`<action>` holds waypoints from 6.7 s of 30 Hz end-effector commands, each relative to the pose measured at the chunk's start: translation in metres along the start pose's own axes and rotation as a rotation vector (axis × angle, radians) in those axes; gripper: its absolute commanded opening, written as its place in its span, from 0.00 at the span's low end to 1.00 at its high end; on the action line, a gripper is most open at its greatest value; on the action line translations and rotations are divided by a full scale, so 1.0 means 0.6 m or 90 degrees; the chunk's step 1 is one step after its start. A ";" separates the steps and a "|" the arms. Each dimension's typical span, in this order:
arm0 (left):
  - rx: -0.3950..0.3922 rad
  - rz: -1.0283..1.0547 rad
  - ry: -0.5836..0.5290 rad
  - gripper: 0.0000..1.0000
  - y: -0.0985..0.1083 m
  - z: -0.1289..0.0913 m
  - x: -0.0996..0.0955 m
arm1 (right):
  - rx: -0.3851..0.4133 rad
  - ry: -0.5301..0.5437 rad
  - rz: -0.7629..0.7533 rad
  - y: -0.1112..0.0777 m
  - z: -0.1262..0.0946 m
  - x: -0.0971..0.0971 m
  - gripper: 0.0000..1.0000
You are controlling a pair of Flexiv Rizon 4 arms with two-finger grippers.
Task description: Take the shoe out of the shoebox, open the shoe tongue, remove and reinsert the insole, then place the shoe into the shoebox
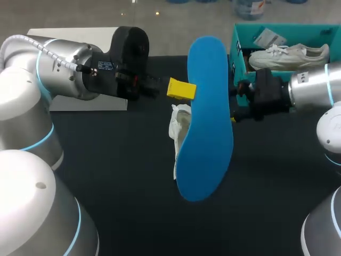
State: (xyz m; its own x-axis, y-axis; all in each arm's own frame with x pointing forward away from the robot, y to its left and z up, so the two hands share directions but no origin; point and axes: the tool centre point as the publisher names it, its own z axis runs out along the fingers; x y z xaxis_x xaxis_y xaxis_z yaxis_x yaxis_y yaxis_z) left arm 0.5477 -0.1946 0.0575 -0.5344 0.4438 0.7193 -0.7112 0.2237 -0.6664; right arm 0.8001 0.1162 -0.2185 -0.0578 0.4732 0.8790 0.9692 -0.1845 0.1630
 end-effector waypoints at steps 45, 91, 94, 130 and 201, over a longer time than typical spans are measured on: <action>-0.064 0.307 -0.076 0.00 -0.030 -0.019 -0.049 | 0.045 0.284 0.018 0.065 -0.111 0.140 1.00; -0.361 1.026 -0.165 0.00 -0.076 -0.087 -0.187 | 0.045 0.284 0.018 0.065 -0.111 0.140 1.00; -0.397 1.125 -0.187 0.00 -0.076 -0.099 -0.214 | 0.045 0.284 0.018 0.065 -0.111 0.140 1.00; -0.565 1.453 -0.271 0.00 -0.077 -0.129 -0.402 | 0.074 0.256 0.014 0.080 -0.077 0.175 0.56; -1.217 0.786 0.044 1.00 -0.195 -0.201 -0.360 | 0.125 0.187 0.048 0.087 0.003 0.117 0.00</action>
State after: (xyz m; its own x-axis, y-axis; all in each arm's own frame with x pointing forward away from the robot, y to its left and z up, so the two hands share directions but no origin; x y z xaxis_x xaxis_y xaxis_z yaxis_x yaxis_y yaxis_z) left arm 0.7961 -0.2040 -0.0462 -0.2105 0.9175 -0.3374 0.9761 0.2164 -0.0203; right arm 0.8451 0.1375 -0.1456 -0.0208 0.1964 0.9803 0.9992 -0.0306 0.0273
